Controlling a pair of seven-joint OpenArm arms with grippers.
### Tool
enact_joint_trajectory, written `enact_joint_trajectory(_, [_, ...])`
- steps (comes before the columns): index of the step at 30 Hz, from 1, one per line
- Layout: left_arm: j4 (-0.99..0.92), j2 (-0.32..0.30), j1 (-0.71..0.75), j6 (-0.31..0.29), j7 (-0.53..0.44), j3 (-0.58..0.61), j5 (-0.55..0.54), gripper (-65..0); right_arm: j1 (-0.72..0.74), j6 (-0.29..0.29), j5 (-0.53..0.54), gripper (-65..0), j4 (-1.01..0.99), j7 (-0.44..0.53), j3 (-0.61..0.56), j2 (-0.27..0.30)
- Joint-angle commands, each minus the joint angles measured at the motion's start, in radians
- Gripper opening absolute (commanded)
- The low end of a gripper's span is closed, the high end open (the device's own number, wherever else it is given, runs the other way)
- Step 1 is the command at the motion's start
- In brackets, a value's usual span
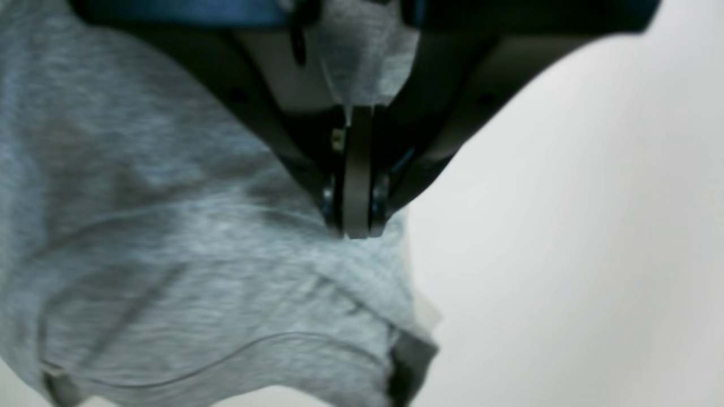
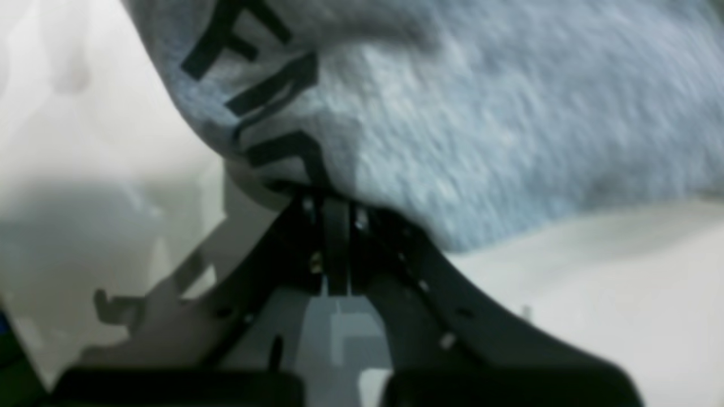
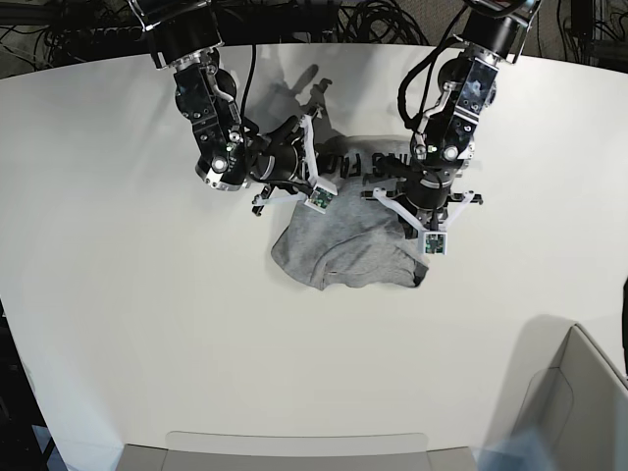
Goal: Fold the T-shirt properly
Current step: 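Flip the bundle over with the left gripper and set it down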
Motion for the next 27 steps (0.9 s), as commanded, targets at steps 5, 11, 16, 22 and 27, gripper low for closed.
enact_joint_trajectory(5, [0.029,-0.006,0.014,0.009,-0.001,-0.114,0.008,-65.0,-0.008,-0.064,0.017,-65.0,0.113,0.011,0.001,-0.006])
enact_joint_trajectory(11, [0.206,-0.005,0.117,0.01,0.003,-0.085,0.008,-65.0,-0.103,-0.098,0.018,-65.0,0.33,-0.009,0.099,0.024])
enact_joint_trajectory(16, [0.244,0.038,0.137,0.02,-0.045,0.035,0.013,-65.0,-0.169,-0.11,0.018,-65.0,0.454,-0.014,0.31,0.021])
enact_joint_trajectory(22, [0.123,0.123,0.126,0.02,-0.082,0.075,0.015,-65.0,-0.257,-0.108,0.018,-65.0,0.474,-0.012,0.489,0.058])
enact_joint_trajectory(27, [-0.006,0.131,0.059,0.018,-0.082,0.07,0.015,-65.0,-0.326,-0.107,0.021,-65.0,0.475,-0.008,0.543,0.075])
